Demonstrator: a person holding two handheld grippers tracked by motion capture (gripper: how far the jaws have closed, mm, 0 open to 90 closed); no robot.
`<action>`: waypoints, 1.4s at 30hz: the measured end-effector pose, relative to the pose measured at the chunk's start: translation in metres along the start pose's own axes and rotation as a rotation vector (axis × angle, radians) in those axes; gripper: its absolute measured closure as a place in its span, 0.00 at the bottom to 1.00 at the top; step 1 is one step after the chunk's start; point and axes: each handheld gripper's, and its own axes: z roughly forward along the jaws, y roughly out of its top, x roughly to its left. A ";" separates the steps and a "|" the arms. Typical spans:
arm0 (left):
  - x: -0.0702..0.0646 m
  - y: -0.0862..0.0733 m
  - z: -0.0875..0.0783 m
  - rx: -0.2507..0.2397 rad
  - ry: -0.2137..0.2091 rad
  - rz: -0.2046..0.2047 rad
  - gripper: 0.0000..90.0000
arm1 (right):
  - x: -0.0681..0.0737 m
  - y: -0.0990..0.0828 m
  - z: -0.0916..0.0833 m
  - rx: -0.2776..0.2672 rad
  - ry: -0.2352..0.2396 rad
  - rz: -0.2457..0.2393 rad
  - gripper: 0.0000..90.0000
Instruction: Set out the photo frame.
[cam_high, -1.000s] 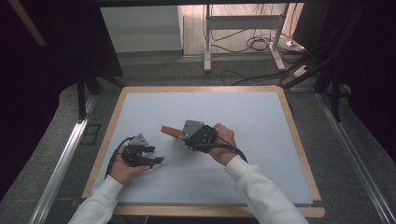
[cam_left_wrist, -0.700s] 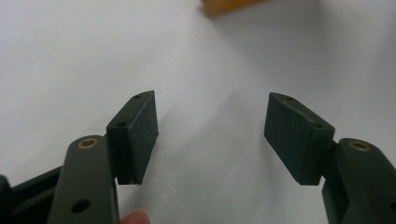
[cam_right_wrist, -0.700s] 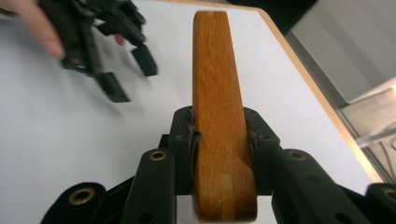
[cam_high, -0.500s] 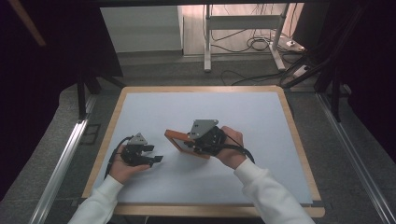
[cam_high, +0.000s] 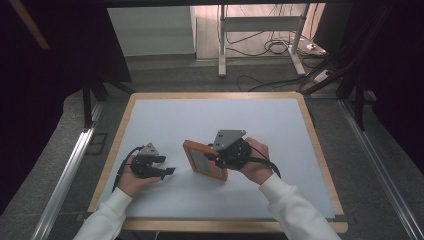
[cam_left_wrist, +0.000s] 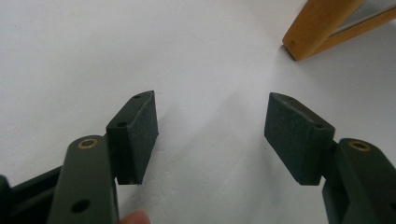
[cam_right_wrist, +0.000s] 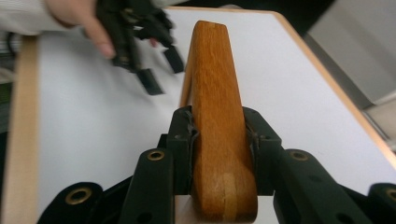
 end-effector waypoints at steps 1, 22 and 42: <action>0.000 0.000 0.000 0.003 -0.001 0.002 0.38 | -0.002 -0.001 0.000 0.005 -0.014 0.011 0.74; -0.001 0.000 0.001 0.013 -0.007 0.009 0.37 | -0.047 -0.018 0.018 0.061 -0.102 0.125 0.56; -0.001 0.000 0.001 0.003 -0.006 0.005 0.37 | -0.042 -0.043 -0.004 -0.081 -0.202 0.314 0.25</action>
